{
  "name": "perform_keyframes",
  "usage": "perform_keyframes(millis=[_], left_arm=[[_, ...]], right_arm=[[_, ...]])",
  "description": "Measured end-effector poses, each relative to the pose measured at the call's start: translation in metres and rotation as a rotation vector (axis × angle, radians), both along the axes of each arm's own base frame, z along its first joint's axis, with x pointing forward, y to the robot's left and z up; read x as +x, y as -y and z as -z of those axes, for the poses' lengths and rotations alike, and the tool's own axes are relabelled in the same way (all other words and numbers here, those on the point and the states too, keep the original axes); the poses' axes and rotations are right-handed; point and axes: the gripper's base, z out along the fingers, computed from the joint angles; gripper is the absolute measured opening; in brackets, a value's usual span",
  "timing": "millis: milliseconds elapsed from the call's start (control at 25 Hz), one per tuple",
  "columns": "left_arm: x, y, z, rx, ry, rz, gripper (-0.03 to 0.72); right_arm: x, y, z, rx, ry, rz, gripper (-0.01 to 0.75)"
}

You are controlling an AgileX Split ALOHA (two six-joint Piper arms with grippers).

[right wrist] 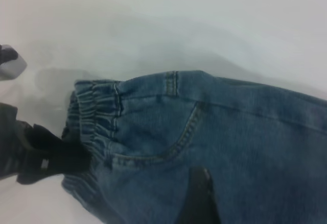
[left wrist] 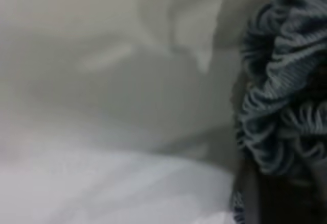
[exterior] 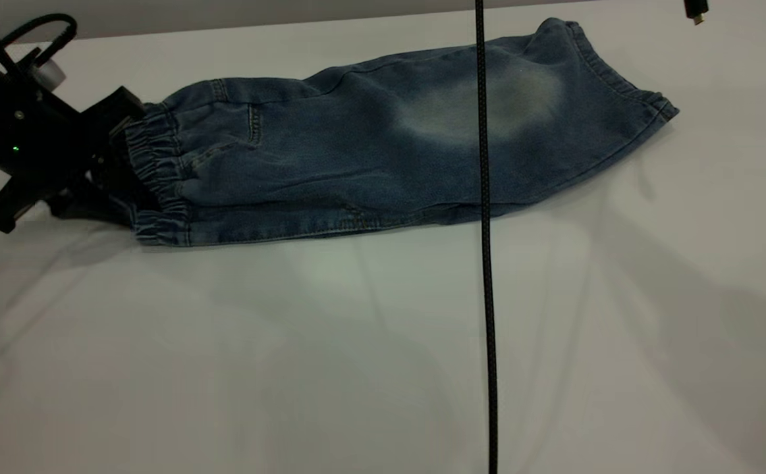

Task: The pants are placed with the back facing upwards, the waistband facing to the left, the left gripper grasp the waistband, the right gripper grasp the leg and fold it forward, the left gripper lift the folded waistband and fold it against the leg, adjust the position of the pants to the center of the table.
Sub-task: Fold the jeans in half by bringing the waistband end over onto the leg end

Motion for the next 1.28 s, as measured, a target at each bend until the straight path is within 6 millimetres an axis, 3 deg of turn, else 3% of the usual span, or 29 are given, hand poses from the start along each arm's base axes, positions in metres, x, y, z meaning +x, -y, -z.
perform_keyframes(millis=[200, 480, 880, 1000, 1200, 1280], left_arm=[[0.004, -0.003, -0.016, 0.041, 0.063, 0.02, 0.135], [0.004, 0.001, -0.066, 0.008, 0.164, 0.054, 0.135], [-0.014, 0.002, -0.134, 0.035, 0.255, 0.126, 0.135], [-0.02, 0.002, -0.154, 0.051, 0.295, 0.126, 0.135], [-0.029, 0.006, -0.181, 0.045, 0.362, 0.144, 0.135], [-0.032, 0.005, -0.186, 0.057, 0.377, 0.153, 0.135]], right_arm=[[0.0, -0.004, 0.027, -0.012, -0.079, -0.03, 0.495], [0.006, -0.016, 0.072, 0.037, -0.123, 0.009, 0.494], [-0.007, -0.042, 0.132, 0.01, -0.2, -0.015, 0.494], [-0.017, -0.055, 0.142, 0.006, -0.218, -0.039, 0.494], [-0.038, -0.082, 0.14, 0.002, -0.208, -0.115, 0.494], [-0.04, -0.082, 0.136, -0.004, -0.221, -0.132, 0.494]])
